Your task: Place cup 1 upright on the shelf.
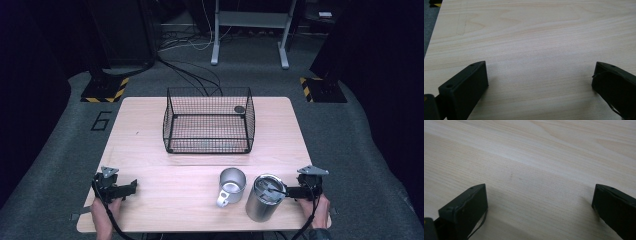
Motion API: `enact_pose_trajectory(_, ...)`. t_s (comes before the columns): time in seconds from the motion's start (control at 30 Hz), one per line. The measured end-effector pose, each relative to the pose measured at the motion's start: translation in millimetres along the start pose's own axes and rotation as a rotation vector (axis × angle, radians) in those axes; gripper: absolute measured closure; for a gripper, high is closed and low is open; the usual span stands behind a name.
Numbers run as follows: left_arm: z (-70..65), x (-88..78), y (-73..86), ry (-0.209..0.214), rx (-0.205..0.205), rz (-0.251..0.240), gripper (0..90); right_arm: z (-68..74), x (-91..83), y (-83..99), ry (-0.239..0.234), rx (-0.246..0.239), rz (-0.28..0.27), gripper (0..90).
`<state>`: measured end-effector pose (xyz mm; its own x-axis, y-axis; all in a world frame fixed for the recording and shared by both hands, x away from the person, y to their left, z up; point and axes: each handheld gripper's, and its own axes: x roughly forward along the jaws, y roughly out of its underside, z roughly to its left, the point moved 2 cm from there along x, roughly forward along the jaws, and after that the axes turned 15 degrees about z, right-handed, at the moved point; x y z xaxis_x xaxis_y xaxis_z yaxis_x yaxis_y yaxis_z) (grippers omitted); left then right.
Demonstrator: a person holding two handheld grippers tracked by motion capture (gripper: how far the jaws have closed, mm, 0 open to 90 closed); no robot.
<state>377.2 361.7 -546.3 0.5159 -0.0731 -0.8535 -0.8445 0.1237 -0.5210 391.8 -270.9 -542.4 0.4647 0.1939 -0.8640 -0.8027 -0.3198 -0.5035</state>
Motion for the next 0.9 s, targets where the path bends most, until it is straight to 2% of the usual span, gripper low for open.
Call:
enact_pose_trajectory(0.03, 0.0, -0.1, 0.1, 0.0, 0.001, 0.0, 0.3, -1.0, -2.7, 0.4, -0.029, 0.022, -0.003, 0.0)
enact_pose_trajectory(0.07, 0.0, -0.1, 0.1, 0.0, 0.001, 0.0, 0.3, -1.0, -2.7, 0.4, -0.029, 0.022, -0.003, 0.0)
enact_pose_trajectory(0.1, 0.0, -0.1, 0.1, 0.0, 0.001, 0.0, 0.4, -1.6, -8.6, 2.7, -0.061, 0.039, -0.022, 0.0)
enact_pose_trajectory(0.33, -0.3, -0.1, 0.2, -0.001, 0.001, -0.001, 0.4, 1.1, -31.3, 11.7, -0.108, 0.031, -0.047, 0.0)
enact_pose_trajectory(0.43, -0.2, -0.1, 0.2, 0.001, 0.001, 0.0, 0.4, 6.2, -39.1, 15.2, -0.113, 0.012, -0.045, 0.0)
enact_pose_trajectory(0.5, -0.2, -0.1, 0.2, 0.0, 0.001, 0.0, 0.4, 9.1, -42.0, 16.2, -0.115, 0.019, -0.046, 0.0)
enact_pose_trajectory(0.6, -0.3, 0.0, 0.1, 0.001, 0.0, -0.001, 0.4, 14.7, -50.6, 18.4, -0.091, -0.001, -0.039, 0.0)
enact_pose_trajectory(0.8, -0.7, -0.3, 0.4, 0.002, -0.001, 0.001, 0.4, 18.9, -65.0, 22.7, -0.119, -0.02, -0.049, 0.0)
enact_pose_trajectory(0.83, -0.6, -0.2, 0.3, 0.002, -0.001, 0.001, 0.4, 22.9, -71.8, 25.7, -0.14, -0.031, -0.067, 0.0)
enact_pose_trajectory(0.9, -0.4, -0.1, 0.2, 0.001, 0.001, -0.001, 0.4, 25.3, -74.7, 26.9, -0.145, -0.04, -0.072, 0.0)
